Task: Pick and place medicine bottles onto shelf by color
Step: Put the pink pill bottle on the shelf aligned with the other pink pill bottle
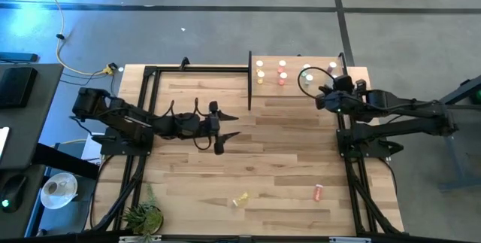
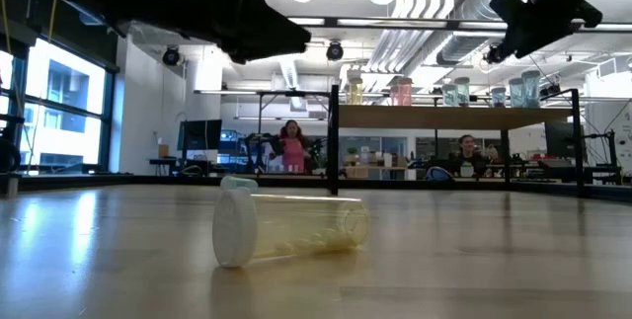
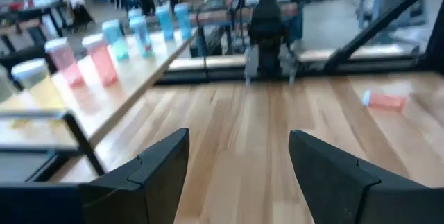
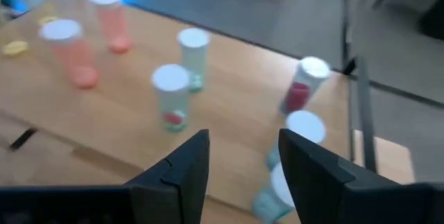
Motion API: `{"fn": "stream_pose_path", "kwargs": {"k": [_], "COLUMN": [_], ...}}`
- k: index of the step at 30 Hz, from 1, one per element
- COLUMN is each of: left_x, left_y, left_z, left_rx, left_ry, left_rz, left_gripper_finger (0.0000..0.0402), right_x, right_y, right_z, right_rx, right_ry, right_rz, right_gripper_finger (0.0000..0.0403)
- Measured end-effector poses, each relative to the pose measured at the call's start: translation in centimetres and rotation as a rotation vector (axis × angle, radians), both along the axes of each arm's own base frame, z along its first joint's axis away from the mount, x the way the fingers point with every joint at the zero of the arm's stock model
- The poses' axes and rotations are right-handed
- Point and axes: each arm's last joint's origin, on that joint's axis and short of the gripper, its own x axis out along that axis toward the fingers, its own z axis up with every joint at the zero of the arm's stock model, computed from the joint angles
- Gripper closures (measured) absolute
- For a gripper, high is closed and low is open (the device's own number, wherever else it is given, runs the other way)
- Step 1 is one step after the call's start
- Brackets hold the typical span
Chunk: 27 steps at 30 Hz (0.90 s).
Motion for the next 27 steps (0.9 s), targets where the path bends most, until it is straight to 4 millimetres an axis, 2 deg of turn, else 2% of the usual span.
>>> {"fn": "stream_pose_path", "kwargs": {"k": [5, 14, 20, 27], "left_x": [-1.0, -3.2, -4.1, -4.6], "left_y": [0.1, -0.7, -1.0, -1.0], "left_z": [0.4, 1.1, 0.8, 0.0], "left_rx": [-0.016, -0.063, -0.098, -0.144], "left_ry": [0.077, 0.192, 0.259, 0.332], "left_rz": [0.043, 0.103, 0.164, 0.198], "left_gripper_finger": [0.0163, 0.0163, 0.0163, 0.0163], "right_x": [0.2, 1.1, 2.6, 4.7], "right_y": [0.2, 1.0, 2.6, 5.2], "right_z": [0.7, 0.6, 0.7, -0.7], "right_rx": [0.067, 0.27, 0.296, 0.358], "right_ry": [-0.019, -0.114, -0.169, -0.106], "right_rz": [0.075, 0.22, 0.346, 0.418], "right_gripper_finger": [0.0237, 0.0237, 0.0237, 0.0237]}}
